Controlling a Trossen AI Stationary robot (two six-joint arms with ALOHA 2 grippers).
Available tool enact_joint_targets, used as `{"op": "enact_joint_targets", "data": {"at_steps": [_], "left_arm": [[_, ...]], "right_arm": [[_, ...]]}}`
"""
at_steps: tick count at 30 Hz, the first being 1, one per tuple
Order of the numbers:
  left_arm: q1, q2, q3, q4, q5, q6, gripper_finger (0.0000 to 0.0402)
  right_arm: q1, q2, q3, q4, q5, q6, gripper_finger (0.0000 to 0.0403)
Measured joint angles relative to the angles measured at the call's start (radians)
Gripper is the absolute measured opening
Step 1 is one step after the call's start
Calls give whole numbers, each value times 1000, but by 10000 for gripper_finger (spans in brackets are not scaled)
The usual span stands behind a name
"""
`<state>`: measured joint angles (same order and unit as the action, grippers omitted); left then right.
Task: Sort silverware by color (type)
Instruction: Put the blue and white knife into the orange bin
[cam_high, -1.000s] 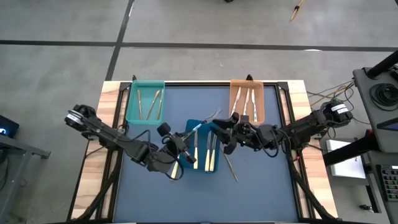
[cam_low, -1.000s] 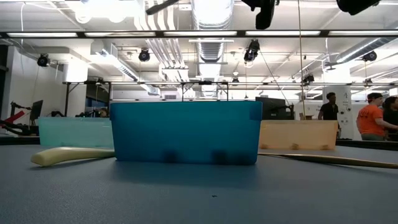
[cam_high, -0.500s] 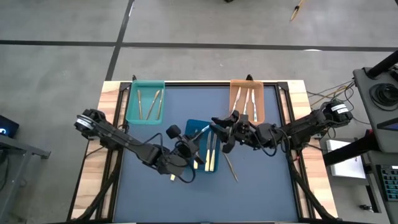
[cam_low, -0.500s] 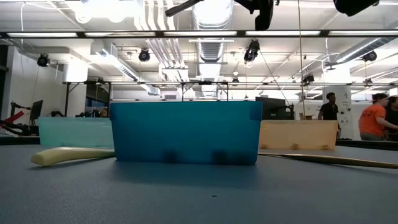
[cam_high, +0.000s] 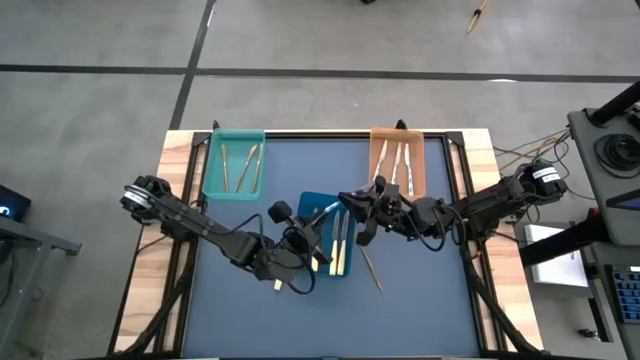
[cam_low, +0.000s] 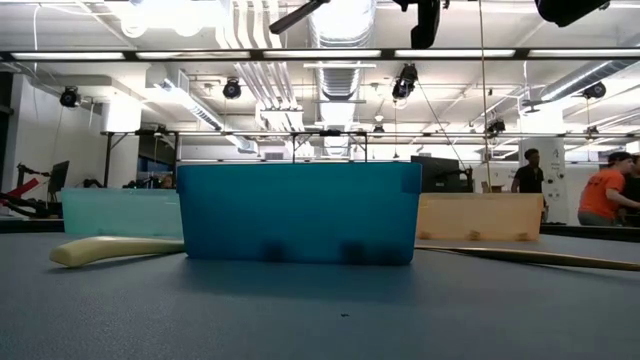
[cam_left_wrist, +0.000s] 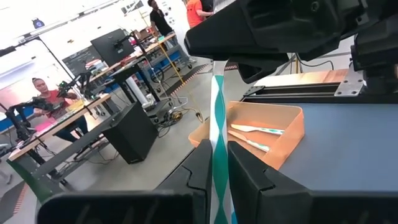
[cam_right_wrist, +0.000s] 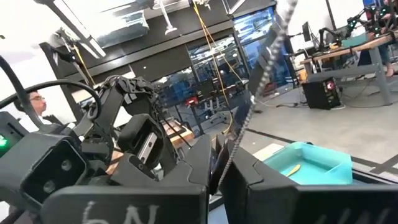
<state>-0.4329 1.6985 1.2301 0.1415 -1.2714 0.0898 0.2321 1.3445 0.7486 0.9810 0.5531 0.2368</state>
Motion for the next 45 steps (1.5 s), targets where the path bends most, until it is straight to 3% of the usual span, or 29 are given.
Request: {"op": "enact_joint_targets", "data": {"at_steps": [15, 27, 37, 42, 45], "left_arm": [[3, -1, -2, -1, 50, -1, 95], [2, -7, -2, -90, 64, 7, 102], [-14, -92, -12, -294, 322, 3, 86], [-28, -178, -101, -275, 410, 3, 68], [-29, -263, -189, -197, 468, 20, 53]], "right_arm": [[1, 0, 0, -14, -4, -16, 8], [1, -19, 0, -176, -3, -5, 8], [-13, -130, 0, -607, -2, 267, 8], [-32, -118, 7, -680, -8, 322, 8], [-49, -103, 59, -821, -10, 354, 8]]}}
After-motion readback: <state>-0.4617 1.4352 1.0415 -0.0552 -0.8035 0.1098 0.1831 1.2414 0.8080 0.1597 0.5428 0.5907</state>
